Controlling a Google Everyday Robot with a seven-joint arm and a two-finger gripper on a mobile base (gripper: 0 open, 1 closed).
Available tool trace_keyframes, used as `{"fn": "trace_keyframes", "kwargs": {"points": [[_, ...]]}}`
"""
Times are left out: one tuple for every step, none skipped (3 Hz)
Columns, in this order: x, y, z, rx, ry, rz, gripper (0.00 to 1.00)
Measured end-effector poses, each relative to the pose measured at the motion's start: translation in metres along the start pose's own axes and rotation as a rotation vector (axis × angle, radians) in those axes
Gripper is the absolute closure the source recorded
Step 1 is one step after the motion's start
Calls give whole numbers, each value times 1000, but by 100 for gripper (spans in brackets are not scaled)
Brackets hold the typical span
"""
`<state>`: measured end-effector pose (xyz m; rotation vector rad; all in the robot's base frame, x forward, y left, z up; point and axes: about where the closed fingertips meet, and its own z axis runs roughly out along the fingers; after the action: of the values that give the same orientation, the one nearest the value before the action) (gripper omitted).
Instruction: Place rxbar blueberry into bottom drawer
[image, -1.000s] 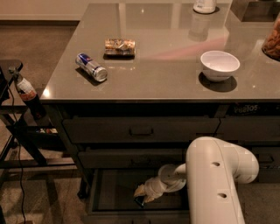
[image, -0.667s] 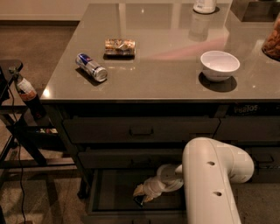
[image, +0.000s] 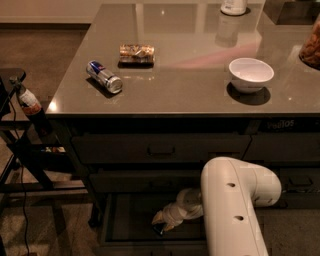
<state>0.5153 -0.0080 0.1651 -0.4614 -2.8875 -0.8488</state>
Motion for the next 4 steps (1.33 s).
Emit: {"fn": "trace_keyframes", "kwargs": {"points": [[-2, -3, 6, 16, -8, 2, 100], [0, -8, 14, 24, -4, 8, 100], [1, -10, 18, -2, 5, 29, 100], [1, -10, 18, -2, 5, 29, 81]]}}
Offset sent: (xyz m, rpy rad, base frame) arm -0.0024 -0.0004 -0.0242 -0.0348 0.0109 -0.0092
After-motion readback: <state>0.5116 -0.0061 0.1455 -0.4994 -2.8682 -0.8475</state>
